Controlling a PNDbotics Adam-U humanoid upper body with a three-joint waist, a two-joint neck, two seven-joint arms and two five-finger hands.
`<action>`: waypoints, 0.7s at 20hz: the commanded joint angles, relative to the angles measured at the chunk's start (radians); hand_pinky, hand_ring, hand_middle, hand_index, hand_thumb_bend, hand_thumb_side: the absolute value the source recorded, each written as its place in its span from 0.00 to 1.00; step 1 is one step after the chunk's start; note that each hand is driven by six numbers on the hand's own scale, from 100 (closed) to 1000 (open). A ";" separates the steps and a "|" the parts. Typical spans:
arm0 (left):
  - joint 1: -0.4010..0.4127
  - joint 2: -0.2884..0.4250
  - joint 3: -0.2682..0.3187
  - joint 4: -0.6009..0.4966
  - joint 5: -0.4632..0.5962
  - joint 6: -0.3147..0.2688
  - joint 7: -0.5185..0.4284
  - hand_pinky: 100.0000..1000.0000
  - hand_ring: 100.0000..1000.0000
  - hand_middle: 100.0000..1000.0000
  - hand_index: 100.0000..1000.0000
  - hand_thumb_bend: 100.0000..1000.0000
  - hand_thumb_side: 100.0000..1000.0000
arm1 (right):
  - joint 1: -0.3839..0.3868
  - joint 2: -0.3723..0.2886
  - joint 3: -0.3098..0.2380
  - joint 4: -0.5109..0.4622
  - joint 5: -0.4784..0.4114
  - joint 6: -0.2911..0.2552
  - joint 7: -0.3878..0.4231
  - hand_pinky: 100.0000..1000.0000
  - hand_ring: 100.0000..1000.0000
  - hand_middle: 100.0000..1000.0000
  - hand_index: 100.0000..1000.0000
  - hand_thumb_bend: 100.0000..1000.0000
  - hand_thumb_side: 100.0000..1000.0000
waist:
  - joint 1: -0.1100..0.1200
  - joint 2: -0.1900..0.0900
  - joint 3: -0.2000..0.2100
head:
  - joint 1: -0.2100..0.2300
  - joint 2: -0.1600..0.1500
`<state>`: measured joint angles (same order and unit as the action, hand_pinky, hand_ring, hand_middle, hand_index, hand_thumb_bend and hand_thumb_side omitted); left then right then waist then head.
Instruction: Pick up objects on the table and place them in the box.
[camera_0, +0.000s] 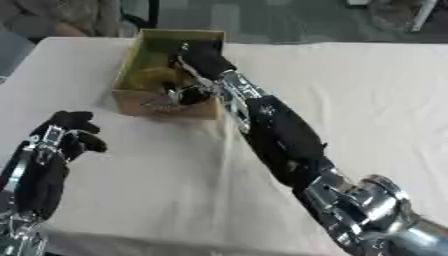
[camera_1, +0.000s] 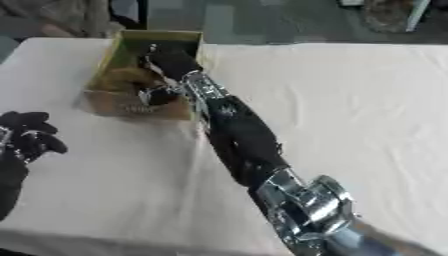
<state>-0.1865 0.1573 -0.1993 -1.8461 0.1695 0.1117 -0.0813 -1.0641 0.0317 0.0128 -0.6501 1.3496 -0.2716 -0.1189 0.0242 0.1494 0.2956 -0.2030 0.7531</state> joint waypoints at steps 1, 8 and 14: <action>-0.014 0.003 -0.004 -0.023 0.006 0.000 -0.005 0.53 0.46 0.49 0.68 0.00 0.69 | -0.019 -0.001 -0.008 -0.005 0.014 0.023 -0.008 0.52 0.45 0.17 0.26 0.00 0.27 | 0.006 -0.012 0.003 | 0.005 -0.012; -0.020 0.003 -0.010 -0.024 0.008 0.002 -0.011 0.53 0.46 0.49 0.68 0.00 0.69 | -0.028 -0.006 -0.024 0.001 0.016 0.130 -0.063 0.51 0.45 0.19 0.29 0.00 0.27 | 0.003 -0.012 0.017 | 0.007 -0.022; -0.032 0.001 -0.019 -0.027 0.012 0.004 -0.020 0.53 0.46 0.49 0.68 0.00 0.69 | -0.053 -0.029 -0.043 0.024 0.010 0.185 -0.077 0.52 0.46 0.22 0.31 0.00 0.26 | -0.001 -0.007 0.052 | 0.008 -0.040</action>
<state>-0.2052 0.1571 -0.2162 -1.8512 0.1769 0.1165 -0.0958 -1.0852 0.0217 -0.0220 -0.6183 1.3587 -0.0991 -0.1909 0.0193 0.1550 0.3487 -0.1965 0.7266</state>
